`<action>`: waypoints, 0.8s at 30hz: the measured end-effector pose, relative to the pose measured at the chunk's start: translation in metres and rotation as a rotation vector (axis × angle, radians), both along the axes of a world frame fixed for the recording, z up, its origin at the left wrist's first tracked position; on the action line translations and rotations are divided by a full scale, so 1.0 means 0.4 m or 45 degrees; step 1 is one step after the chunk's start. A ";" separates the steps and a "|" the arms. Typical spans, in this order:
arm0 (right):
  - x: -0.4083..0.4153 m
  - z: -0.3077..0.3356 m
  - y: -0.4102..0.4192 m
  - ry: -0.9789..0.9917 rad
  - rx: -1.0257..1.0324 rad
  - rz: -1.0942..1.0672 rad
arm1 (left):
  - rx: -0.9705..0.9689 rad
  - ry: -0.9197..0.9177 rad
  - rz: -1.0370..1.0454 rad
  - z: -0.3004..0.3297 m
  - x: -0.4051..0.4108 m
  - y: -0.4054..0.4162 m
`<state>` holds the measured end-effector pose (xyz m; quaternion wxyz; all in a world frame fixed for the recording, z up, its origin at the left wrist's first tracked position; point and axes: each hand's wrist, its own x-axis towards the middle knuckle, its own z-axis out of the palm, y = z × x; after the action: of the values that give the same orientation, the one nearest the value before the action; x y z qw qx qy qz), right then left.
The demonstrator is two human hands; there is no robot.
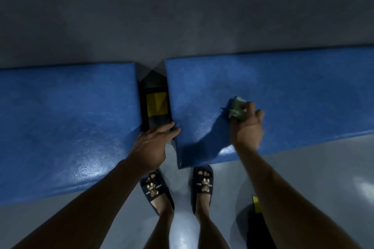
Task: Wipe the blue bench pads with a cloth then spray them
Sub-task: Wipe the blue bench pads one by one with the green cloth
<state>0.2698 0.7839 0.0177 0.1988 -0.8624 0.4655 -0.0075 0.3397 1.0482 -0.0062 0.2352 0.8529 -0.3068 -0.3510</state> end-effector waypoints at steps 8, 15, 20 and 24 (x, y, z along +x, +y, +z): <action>0.059 0.008 0.096 0.012 -0.062 1.327 | 0.061 0.022 0.024 0.003 -0.003 -0.008; 0.122 0.002 -0.086 0.028 -0.032 0.038 | 0.054 0.020 0.092 -0.011 0.016 -0.011; 0.103 -0.004 0.162 -0.061 -0.009 0.946 | -0.013 -0.077 0.216 -0.007 0.035 -0.029; 0.139 0.002 0.069 -0.054 -0.108 1.566 | -0.092 -0.205 0.243 -0.001 0.050 -0.043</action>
<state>0.3253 0.8115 0.0187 0.1415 -0.9797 -0.1218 0.0729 0.3595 1.0308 -0.0064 0.2725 0.8946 -0.2547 -0.2460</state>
